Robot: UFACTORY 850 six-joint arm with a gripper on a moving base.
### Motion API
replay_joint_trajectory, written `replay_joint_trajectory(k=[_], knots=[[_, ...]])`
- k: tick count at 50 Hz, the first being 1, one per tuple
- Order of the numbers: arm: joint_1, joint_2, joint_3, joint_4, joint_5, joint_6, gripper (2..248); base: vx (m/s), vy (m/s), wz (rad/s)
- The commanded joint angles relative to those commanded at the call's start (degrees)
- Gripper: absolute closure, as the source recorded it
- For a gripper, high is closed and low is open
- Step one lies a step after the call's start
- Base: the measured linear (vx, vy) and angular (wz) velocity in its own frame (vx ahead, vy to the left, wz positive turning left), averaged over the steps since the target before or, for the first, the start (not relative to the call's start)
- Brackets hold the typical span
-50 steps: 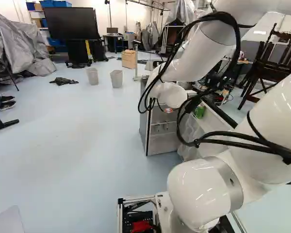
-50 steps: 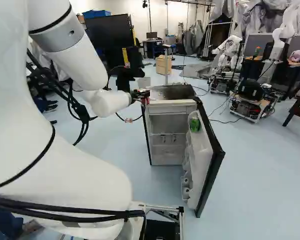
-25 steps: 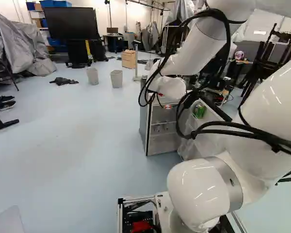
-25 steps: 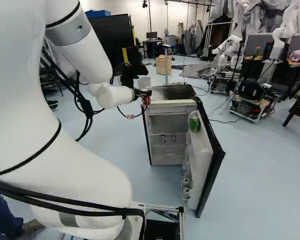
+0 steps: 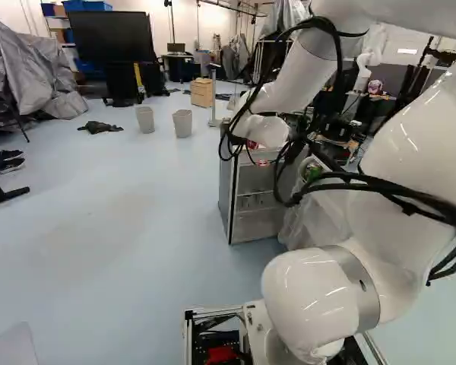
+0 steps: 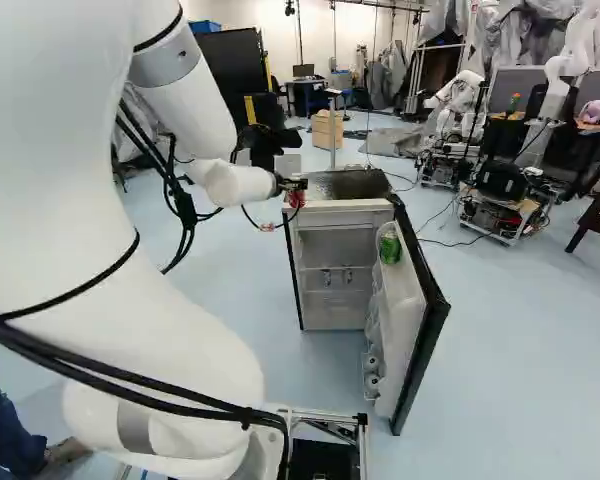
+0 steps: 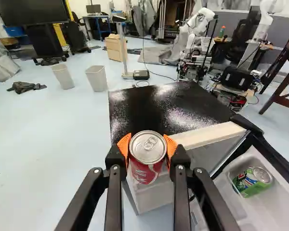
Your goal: Grab a drink from the fridge
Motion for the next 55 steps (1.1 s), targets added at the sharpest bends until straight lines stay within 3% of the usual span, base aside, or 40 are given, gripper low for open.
replay_joint_trajectory(k=[35, 55], knots=[[-2.4, -5.1, -5.3, -5.2, -0.2, 0.0, 152, 0.0, 0.0, 0.0], [-3.8, -7.9, -8.3, -9.2, -3.1, 0.0, 152, 0.0, 0.0, 0.0]])
